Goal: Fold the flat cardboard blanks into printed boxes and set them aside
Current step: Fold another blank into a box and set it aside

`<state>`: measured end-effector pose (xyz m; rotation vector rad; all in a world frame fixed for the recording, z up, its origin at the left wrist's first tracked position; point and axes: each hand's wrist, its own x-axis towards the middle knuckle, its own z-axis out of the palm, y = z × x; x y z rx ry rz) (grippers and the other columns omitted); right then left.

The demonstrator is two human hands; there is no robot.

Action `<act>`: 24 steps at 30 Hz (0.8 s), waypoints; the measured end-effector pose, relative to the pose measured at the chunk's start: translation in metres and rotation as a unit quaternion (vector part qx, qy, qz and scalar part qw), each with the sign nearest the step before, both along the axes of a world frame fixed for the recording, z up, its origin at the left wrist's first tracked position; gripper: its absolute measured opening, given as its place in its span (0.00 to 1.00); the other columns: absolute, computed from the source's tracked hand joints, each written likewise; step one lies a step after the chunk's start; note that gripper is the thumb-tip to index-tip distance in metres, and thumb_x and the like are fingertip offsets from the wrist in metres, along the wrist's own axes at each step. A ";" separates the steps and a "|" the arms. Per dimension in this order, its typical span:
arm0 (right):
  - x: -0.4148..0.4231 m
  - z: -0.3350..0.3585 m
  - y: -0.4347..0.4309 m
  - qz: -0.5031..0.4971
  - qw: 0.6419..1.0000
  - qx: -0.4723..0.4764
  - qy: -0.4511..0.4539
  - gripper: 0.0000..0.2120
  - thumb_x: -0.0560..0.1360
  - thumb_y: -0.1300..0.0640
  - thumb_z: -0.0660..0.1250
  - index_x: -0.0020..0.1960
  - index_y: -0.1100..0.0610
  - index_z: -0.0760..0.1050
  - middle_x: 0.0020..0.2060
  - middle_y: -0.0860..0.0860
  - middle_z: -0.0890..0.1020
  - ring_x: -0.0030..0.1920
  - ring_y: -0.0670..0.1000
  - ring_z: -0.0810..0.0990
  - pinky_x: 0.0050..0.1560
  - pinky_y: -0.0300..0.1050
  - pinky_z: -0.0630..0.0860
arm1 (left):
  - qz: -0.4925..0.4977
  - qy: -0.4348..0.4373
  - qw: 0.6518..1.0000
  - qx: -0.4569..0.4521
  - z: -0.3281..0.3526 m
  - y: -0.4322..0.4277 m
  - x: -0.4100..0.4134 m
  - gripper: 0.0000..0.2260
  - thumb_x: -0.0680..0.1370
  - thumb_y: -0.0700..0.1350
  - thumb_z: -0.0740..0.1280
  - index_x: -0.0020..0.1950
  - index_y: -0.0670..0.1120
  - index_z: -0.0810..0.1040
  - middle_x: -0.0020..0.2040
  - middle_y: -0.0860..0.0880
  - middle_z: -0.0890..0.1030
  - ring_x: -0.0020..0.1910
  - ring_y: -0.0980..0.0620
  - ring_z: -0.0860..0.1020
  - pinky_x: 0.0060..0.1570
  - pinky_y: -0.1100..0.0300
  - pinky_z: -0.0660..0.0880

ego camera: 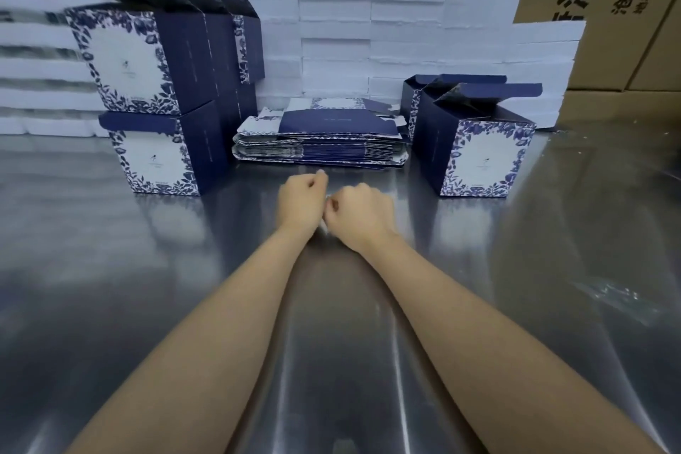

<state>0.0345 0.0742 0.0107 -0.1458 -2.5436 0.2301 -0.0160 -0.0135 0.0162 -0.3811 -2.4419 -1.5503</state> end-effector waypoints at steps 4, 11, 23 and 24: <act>-0.033 0.002 0.016 -0.055 0.998 -0.027 0.021 0.16 0.75 0.51 0.58 0.35 0.55 0.77 0.36 0.55 0.80 0.42 0.60 0.79 0.37 0.45 0.62 | -0.003 -0.017 1.000 0.019 -0.002 0.001 -0.008 0.20 0.81 0.45 0.58 0.29 0.43 0.66 0.29 0.44 0.70 0.32 0.48 0.66 0.35 0.56 0.61; -0.095 0.001 0.057 -0.057 0.995 -0.030 0.072 0.17 0.76 0.55 0.60 0.62 0.57 0.76 0.64 0.53 0.73 0.66 0.54 0.68 0.60 0.49 0.66 | 0.046 -0.023 0.996 -0.070 -0.007 0.017 -0.021 0.22 0.80 0.50 0.57 0.26 0.44 0.64 0.27 0.48 0.69 0.31 0.46 0.67 0.29 0.57 0.60; -0.132 0.003 0.068 0.031 0.995 -0.028 0.095 0.16 0.73 0.60 0.61 0.61 0.59 0.71 0.61 0.53 0.73 0.72 0.54 0.63 0.76 0.51 0.47 | 0.045 -0.011 0.996 -0.081 -0.012 0.021 -0.024 0.22 0.79 0.51 0.57 0.27 0.45 0.60 0.23 0.50 0.64 0.27 0.50 0.63 0.29 0.57 0.59; -0.132 0.004 0.068 0.034 0.994 -0.031 0.096 0.15 0.73 0.61 0.61 0.60 0.59 0.71 0.60 0.53 0.74 0.72 0.54 0.64 0.76 0.51 0.48 | 0.045 -0.012 0.996 -0.081 -0.012 0.021 -0.024 0.22 0.79 0.51 0.57 0.27 0.45 0.60 0.23 0.50 0.64 0.27 0.50 0.63 0.29 0.57 0.59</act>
